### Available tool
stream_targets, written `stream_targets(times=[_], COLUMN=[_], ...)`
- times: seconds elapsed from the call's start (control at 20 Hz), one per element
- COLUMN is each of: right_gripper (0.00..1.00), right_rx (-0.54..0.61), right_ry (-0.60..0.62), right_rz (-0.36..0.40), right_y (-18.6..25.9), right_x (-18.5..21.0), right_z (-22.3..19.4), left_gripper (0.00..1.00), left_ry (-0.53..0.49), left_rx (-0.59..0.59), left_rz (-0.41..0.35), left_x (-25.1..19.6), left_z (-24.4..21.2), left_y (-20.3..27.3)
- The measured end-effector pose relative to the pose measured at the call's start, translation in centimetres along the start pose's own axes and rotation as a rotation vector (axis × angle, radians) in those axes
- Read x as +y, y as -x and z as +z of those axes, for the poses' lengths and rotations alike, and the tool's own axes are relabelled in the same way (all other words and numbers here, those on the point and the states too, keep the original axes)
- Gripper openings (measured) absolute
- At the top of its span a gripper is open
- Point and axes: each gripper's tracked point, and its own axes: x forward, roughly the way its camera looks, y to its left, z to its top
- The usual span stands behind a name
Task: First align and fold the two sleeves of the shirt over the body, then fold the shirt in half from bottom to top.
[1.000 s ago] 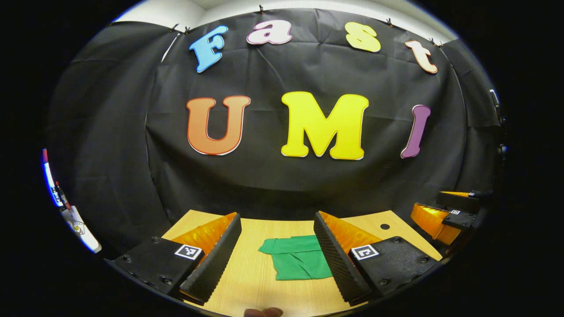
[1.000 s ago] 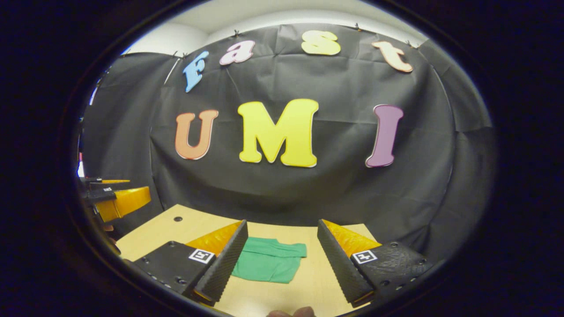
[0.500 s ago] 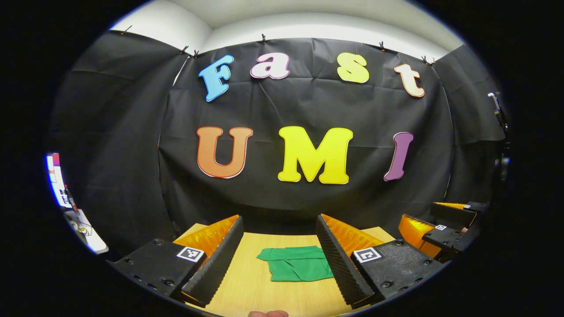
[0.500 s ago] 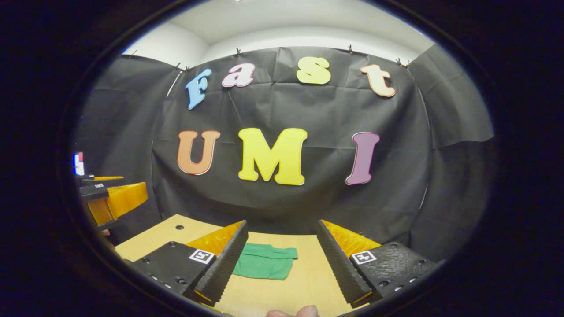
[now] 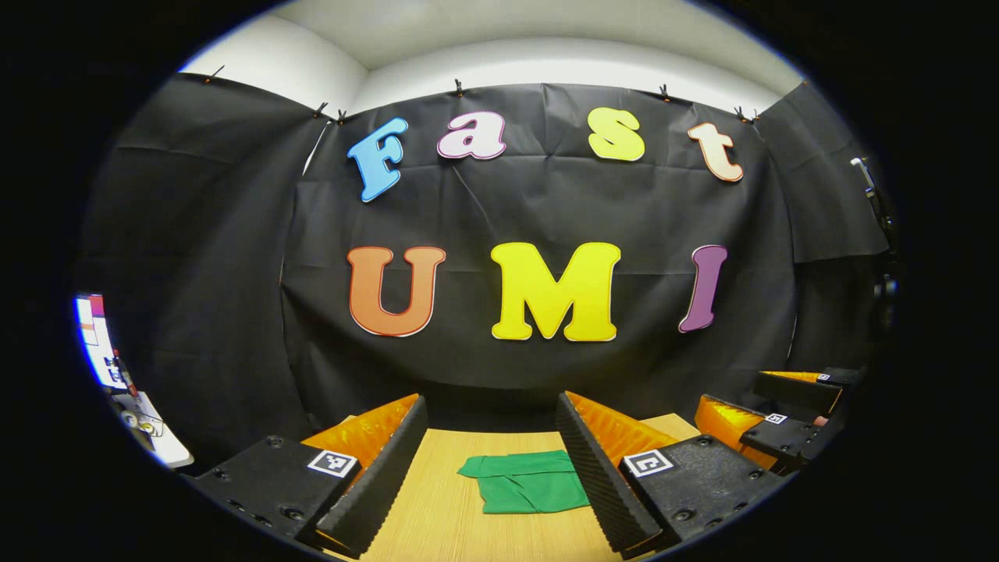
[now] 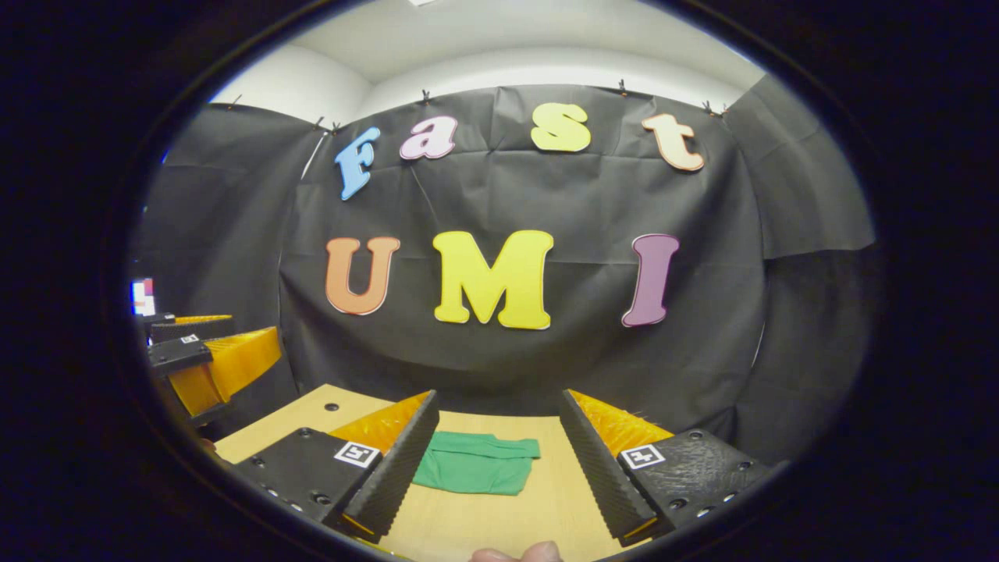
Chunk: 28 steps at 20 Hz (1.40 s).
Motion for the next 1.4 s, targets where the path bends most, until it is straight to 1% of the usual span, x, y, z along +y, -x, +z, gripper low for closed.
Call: stream_targets(times=[0.2,0.45,0.65,1.05,1.4], right_gripper=[0.96,0.96,0.96,0.96,0.96], right_rx=[-0.011,-0.001,-0.039,-0.055,-0.065], right_ry=[-0.008,-0.022,-0.037,-0.047,-0.051], right_rz=[0.0,0.003,-0.01,-0.019,-0.004], right_y=[-0.2,-0.8,-1.2,-2.0,-2.7], right_x=[-0.2,-0.4,-0.9,-1.4,-0.9], right_z=[0.6,0.0,1.1,1.7,1.8], left_gripper=[1.0,1.0,1.0,1.0,1.0], left_ry=[-0.003,0.002,-0.001,-0.003,0.0], left_rx=[-0.007,0.003,-0.012,-0.02,-0.026], left_rz=[0.001,-0.011,0.002,-0.006,0.001], left_x=[0.0,-0.5,-0.2,-0.7,-0.5], left_z=[0.3,0.1,0.5,0.9,0.8], left_y=[-0.1,-0.7,-1.2,-2.0,-2.5])
